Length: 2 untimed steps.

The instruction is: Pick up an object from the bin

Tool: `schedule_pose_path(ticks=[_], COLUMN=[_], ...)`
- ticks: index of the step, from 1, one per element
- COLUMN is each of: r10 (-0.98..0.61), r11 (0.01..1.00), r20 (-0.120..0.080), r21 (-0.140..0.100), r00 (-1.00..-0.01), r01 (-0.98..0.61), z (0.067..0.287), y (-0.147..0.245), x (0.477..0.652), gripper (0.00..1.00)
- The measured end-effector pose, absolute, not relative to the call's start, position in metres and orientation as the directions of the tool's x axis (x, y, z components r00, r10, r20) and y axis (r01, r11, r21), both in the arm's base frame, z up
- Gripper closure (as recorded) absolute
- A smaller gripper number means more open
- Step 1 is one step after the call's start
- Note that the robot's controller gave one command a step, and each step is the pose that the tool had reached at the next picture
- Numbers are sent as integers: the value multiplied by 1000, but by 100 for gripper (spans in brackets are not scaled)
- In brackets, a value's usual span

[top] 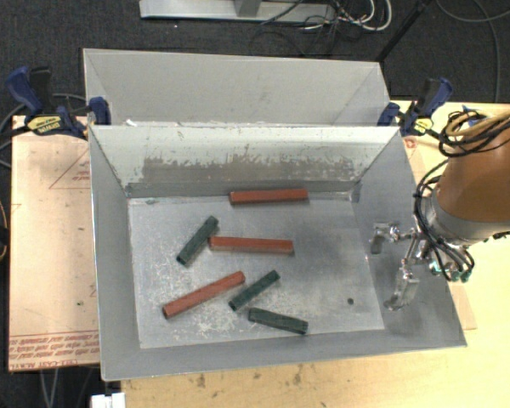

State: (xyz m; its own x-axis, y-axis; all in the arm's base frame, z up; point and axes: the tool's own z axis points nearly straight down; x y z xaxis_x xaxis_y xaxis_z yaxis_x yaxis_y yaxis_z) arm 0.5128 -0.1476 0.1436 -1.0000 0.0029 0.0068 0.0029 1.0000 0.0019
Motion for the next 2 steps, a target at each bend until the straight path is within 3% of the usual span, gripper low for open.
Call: schedule_pose_path(ticks=[1, 2], r10=[-85, -213], r11=[996, 977], r20=[-8, 1], r21=[2, 5], r00=[-996, -977], r01=[-85, -213], z=[105, 74], y=[-76, 8], x=[644, 622], gripper=[0, 0])
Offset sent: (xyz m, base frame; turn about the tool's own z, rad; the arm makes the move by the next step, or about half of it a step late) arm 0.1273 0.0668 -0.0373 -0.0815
